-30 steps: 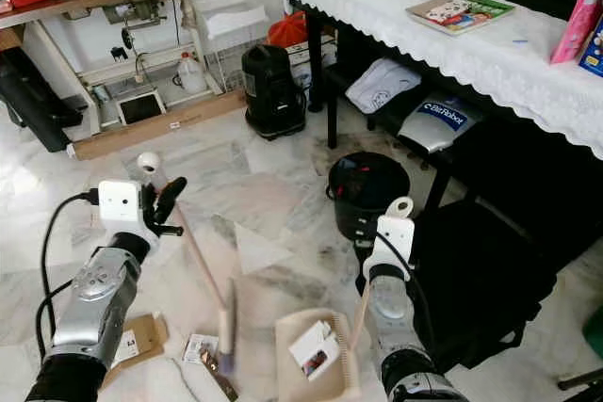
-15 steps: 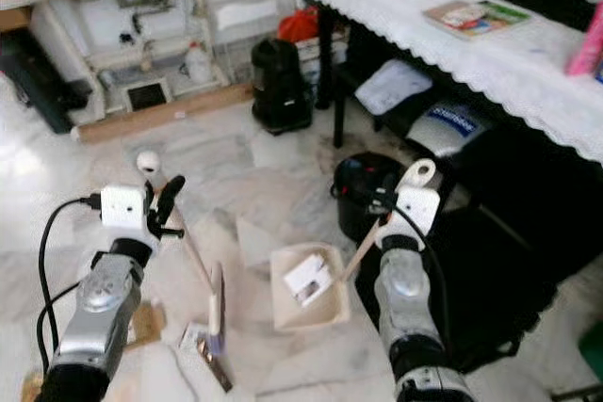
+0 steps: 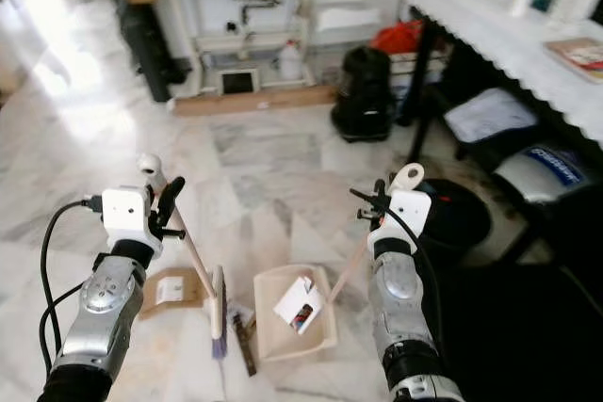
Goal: Sweep floor
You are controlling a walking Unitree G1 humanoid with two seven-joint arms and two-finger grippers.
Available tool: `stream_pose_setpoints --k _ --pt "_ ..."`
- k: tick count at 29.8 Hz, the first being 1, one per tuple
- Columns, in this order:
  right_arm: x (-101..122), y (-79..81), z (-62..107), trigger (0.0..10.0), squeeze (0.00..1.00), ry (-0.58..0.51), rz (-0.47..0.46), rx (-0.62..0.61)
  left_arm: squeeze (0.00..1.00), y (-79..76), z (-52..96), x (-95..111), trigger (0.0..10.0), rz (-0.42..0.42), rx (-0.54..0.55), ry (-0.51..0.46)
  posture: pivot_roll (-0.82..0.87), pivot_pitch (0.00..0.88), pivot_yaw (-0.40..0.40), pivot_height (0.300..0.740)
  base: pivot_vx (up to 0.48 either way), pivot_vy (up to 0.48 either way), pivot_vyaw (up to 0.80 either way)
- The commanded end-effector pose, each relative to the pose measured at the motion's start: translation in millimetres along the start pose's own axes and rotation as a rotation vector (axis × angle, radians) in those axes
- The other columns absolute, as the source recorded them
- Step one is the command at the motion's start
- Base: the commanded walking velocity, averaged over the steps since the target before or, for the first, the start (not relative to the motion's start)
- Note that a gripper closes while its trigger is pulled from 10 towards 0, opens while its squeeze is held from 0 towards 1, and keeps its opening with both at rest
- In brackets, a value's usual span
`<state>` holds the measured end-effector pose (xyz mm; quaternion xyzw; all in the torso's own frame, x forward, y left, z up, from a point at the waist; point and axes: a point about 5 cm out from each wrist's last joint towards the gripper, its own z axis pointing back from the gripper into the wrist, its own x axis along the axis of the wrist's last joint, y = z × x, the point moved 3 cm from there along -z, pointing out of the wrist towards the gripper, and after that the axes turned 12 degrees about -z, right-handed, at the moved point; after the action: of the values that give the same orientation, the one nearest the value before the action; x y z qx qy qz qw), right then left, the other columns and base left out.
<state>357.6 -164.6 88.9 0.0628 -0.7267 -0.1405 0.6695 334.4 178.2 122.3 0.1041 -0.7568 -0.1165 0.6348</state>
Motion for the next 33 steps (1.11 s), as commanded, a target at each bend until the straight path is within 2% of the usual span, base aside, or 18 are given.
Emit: stream_pose_setpoints --k 1,24,33 --pt "16.3 2.1 -4.6 10.0 0.00 -0.063 -0.016 0.008 0.00 -0.7 -5.1 14.2 10.0 -0.033 -0.003 -0.062 0.10 0.000 0.026 0.740 0.000 0.000 0.80" --pt "17.5 3.9 -3.6 10.0 0.00 -0.050 -0.017 0.019 0.00 -2.1 -2.2 12.0 10.0 -0.047 -0.003 -0.055 0.10 0.000 0.020 0.740 0.000 0.000 0.80" --pt "14.4 3.2 -2.2 10.0 0.00 -0.038 -0.014 0.020 0.00 -3.5 3.3 5.2 10.0 -0.048 -0.009 -0.035 0.10 0.000 0.017 0.740 0.000 0.000 0.80"
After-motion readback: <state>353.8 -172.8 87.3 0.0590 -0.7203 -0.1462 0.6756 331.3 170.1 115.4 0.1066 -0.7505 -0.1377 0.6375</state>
